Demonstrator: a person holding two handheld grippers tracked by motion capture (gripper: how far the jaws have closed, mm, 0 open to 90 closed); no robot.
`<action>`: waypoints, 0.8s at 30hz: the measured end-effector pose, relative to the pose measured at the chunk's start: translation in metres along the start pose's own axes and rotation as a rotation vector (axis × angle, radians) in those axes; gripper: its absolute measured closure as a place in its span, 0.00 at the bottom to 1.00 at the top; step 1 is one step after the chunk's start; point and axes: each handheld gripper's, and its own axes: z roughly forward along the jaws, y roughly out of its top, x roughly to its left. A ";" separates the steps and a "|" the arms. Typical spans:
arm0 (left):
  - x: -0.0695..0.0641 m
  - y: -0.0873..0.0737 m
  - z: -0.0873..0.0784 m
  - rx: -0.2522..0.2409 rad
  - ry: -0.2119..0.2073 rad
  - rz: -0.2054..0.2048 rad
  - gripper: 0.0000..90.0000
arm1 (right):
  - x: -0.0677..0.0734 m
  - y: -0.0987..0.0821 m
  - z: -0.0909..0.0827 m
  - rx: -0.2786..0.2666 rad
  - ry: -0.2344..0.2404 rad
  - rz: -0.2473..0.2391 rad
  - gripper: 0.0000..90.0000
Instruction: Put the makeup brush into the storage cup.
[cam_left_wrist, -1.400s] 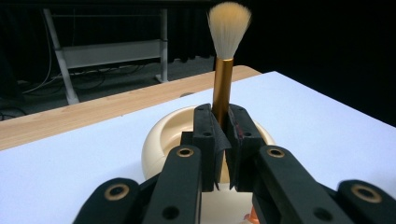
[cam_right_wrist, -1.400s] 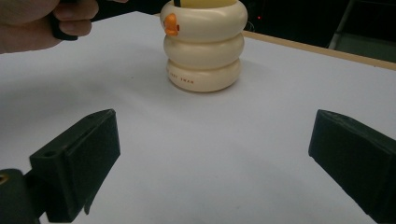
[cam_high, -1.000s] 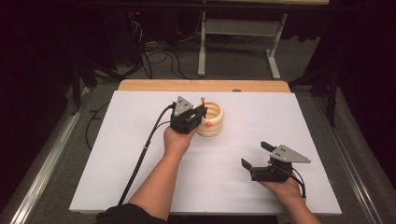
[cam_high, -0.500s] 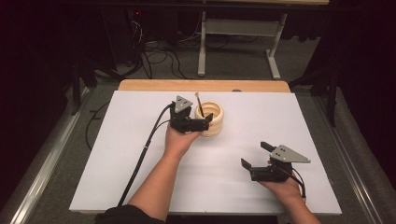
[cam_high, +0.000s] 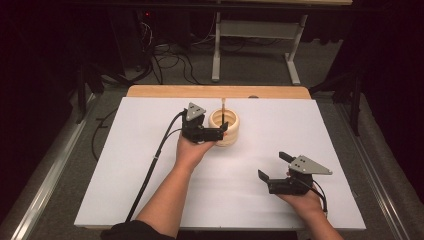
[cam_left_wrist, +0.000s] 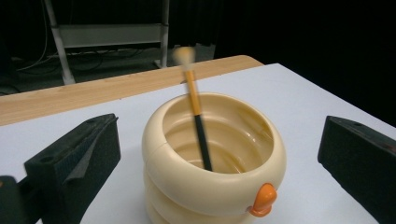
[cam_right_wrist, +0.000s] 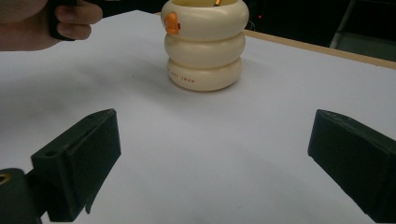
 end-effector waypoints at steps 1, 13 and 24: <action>0.000 0.000 0.000 0.000 -0.002 0.000 0.00 | 0.000 0.000 0.000 0.000 0.000 0.000 0.05; -0.002 -0.003 -0.008 0.001 -0.005 0.007 0.00 | 0.001 0.000 0.000 -0.005 0.004 0.000 0.04; -0.002 -0.001 -0.019 -0.013 -0.012 0.013 0.00 | 0.000 0.002 -0.003 -0.035 0.000 0.015 0.01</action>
